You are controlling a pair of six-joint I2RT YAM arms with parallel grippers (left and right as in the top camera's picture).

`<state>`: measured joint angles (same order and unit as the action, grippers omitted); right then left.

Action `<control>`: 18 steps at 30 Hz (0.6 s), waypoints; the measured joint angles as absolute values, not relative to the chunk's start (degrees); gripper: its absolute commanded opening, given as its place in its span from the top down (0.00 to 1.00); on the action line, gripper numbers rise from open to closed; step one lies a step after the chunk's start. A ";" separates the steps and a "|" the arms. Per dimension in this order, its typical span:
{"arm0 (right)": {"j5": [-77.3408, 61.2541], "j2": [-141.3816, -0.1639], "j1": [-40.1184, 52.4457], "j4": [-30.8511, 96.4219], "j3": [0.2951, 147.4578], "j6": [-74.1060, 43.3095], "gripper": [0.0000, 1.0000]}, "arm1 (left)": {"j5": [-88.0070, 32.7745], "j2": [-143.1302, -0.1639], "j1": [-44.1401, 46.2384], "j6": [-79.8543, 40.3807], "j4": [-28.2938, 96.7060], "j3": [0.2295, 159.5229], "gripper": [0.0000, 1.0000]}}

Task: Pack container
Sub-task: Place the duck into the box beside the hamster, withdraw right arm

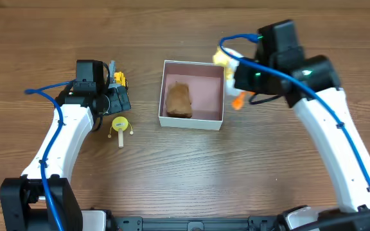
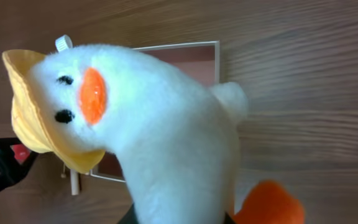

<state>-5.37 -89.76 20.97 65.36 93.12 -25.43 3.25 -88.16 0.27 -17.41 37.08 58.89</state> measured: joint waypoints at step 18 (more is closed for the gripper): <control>6.39 -108.29 31.11 46.83 86.04 -35.11 0.15 | 3.22 -88.16 0.27 -17.41 37.08 58.89 0.00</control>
<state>6.39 -108.29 31.11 46.83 86.04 -35.11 3.22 -88.16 0.27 -17.41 37.08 58.89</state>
